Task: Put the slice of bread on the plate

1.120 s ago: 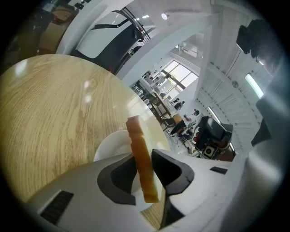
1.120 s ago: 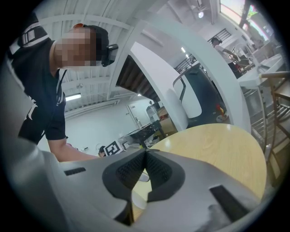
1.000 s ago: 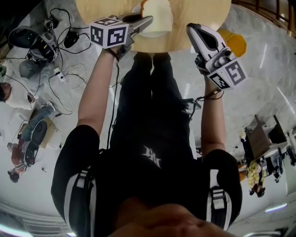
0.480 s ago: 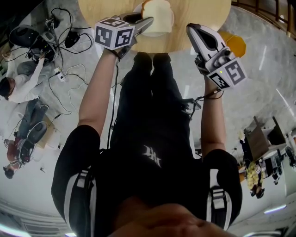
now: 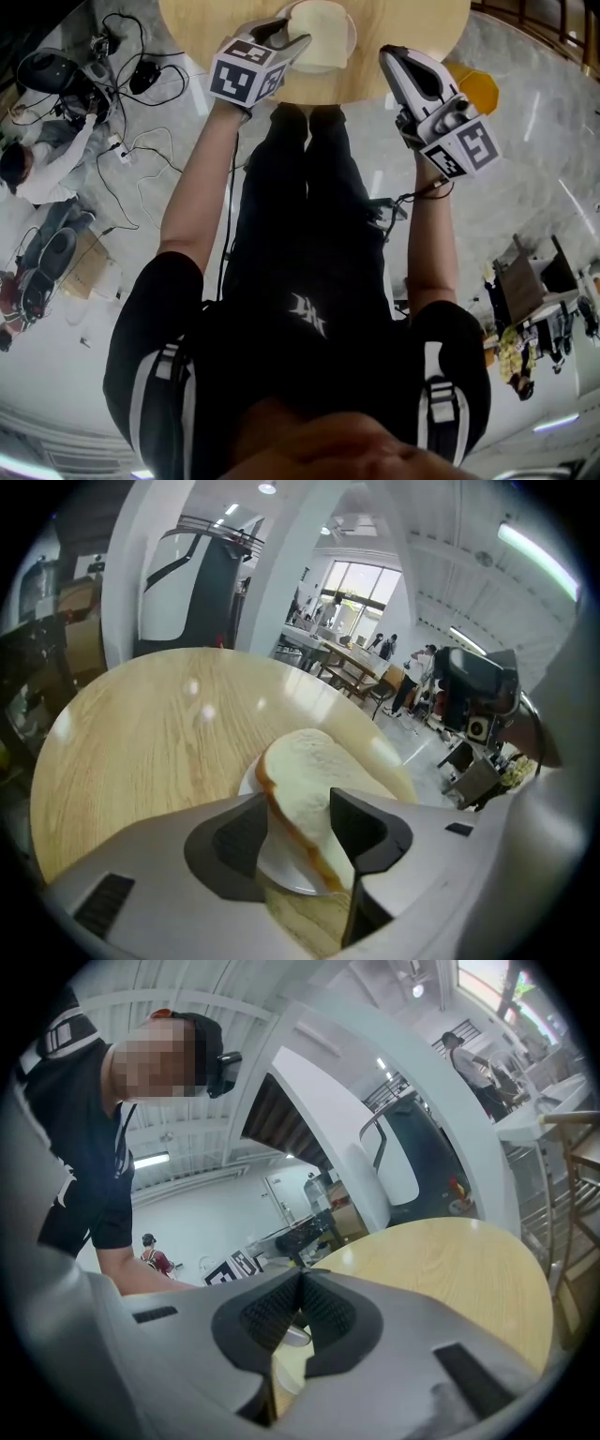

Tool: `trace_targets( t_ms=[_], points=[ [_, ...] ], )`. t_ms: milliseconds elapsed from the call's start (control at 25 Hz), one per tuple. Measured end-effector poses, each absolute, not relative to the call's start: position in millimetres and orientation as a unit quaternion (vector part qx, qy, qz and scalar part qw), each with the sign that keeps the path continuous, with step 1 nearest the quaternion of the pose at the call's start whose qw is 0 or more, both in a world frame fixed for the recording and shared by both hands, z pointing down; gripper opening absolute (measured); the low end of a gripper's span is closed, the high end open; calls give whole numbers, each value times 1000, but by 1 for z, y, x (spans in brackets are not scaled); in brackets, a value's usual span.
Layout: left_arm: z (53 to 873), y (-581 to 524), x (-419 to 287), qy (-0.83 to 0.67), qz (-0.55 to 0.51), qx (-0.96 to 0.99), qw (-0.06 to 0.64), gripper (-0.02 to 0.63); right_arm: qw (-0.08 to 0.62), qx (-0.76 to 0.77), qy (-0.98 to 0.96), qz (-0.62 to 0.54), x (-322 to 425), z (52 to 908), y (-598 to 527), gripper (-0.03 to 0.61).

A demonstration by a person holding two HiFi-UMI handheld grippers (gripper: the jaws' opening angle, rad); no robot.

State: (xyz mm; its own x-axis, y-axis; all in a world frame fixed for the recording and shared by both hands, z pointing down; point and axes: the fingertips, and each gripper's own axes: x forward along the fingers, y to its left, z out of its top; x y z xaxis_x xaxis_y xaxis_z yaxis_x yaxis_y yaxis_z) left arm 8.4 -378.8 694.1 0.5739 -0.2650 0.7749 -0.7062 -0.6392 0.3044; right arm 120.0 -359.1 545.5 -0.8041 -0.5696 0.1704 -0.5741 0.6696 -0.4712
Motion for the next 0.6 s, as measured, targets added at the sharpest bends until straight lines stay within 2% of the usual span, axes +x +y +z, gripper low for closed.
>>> trace_targets(
  t_ms=[160,360,480,600],
  points=[
    [693,-381,13,-293,378,840,255,232,4,315,-913,260,122,548,-359,3],
    [683,-388,11,-309,344,851,249,232,3,320,-913,253,122,542,-361,3],
    [660,-396,6,-314,281,867,265,195,3,326,-914,242,122,529,-364,3],
    [632,-391,5,-284,209,890,288,85,6,335,-913,233,121,513,-365,3]
  ],
)
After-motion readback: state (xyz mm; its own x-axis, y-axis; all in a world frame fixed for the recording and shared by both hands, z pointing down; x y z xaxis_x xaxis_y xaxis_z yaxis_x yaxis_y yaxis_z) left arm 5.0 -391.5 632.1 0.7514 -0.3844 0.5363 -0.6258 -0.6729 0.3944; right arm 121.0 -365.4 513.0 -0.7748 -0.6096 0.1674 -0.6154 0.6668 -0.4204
